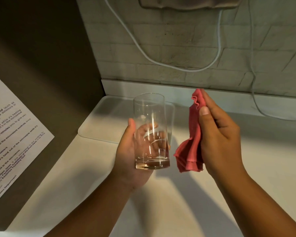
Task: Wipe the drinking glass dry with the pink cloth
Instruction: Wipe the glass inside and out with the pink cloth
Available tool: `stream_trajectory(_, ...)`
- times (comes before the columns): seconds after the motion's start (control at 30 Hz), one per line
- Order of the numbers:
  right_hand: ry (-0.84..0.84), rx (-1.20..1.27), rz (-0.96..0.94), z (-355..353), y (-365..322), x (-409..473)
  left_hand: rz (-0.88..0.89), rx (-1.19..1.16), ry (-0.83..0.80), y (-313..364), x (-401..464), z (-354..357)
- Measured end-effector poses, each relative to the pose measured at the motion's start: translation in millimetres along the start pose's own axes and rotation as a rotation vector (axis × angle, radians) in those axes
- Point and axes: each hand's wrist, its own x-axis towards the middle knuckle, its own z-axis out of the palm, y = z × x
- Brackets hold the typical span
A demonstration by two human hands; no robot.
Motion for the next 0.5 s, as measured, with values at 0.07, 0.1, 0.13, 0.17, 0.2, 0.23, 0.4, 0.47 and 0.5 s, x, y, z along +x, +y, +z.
stream_trajectory(0.07, -0.009, -0.010, 0.009, -1, 3, -4, -0.065, -0.092, -0.094, -2, 0, -3)
stream_trajectory(0.1, -0.014, -0.015, 0.013, -1, 5, -7, -0.088, -0.126, -0.121, -4, 1, -4)
stream_trajectory(0.13, -0.019, -0.021, 0.015, -1, 7, -9, -0.101, -0.151, -0.134, -7, 2, -5)
stream_trajectory(0.17, -0.023, -0.029, 0.014, -1, 8, -11, -0.107, -0.164, -0.136, -8, 2, -5)
stream_trajectory(0.2, -0.028, -0.039, 0.011, 0, 10, -13, -0.106, -0.163, -0.129, -10, 3, -5)
stream_trajectory(0.23, -0.034, -0.053, 0.005, 0, 11, -15, -0.097, -0.146, -0.112, -11, 4, -5)
stream_trajectory(0.4, -0.016, -0.139, -0.065, 0, 12, -21, 0.041, 0.036, 0.065, -11, 8, 1)
stream_trajectory(0.47, -0.027, -0.125, -0.040, 0, 12, -25, 0.067, 0.064, 0.105, -9, 7, 5)
stream_trajectory(0.5, -0.039, -0.120, -0.026, 1, 13, -27, 0.070, 0.070, 0.127, -8, 7, 6)
